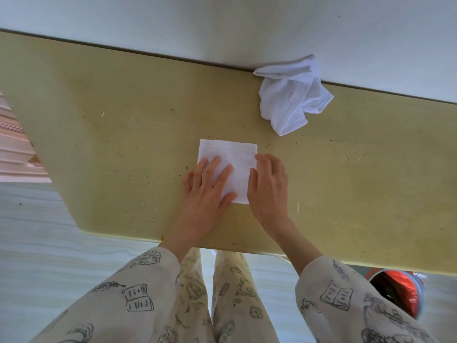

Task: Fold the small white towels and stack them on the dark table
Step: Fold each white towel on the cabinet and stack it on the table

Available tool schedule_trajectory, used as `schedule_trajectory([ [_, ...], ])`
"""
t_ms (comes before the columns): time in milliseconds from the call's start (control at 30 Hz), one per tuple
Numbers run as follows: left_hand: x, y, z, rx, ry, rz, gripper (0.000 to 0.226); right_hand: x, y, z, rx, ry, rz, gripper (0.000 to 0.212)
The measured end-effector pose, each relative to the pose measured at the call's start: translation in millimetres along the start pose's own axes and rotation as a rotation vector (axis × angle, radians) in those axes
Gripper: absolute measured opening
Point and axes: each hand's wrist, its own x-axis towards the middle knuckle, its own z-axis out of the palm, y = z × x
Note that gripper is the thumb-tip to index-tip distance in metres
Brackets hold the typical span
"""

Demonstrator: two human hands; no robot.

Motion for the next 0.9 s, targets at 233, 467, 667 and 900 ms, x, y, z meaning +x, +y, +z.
schedule_trajectory([
  [233, -10.6, -12.1, -7.9, -0.138, 0.009, 0.047, 0.056, 8.6, 9.9, 46.4, -0.274, -0.133, -0.268, 0.052],
  [467, -30.8, -23.4, -7.6, -0.189, 0.027, -0.031, 0.062, 9.0, 11.2, 51.2, -0.305, -0.143, -0.263, 0.057],
  [667, -21.4, -10.0, -1.5, -0.215, 0.065, -0.108, 0.057, 9.3, 11.4, 52.4, -0.320, -0.125, -0.266, 0.058],
  [900, -16.5, -7.9, 0.6, -0.175, 0.085, -0.055, 0.053, 10.1, 11.4, 52.4, -0.327, -0.091, -0.273, 0.057],
])
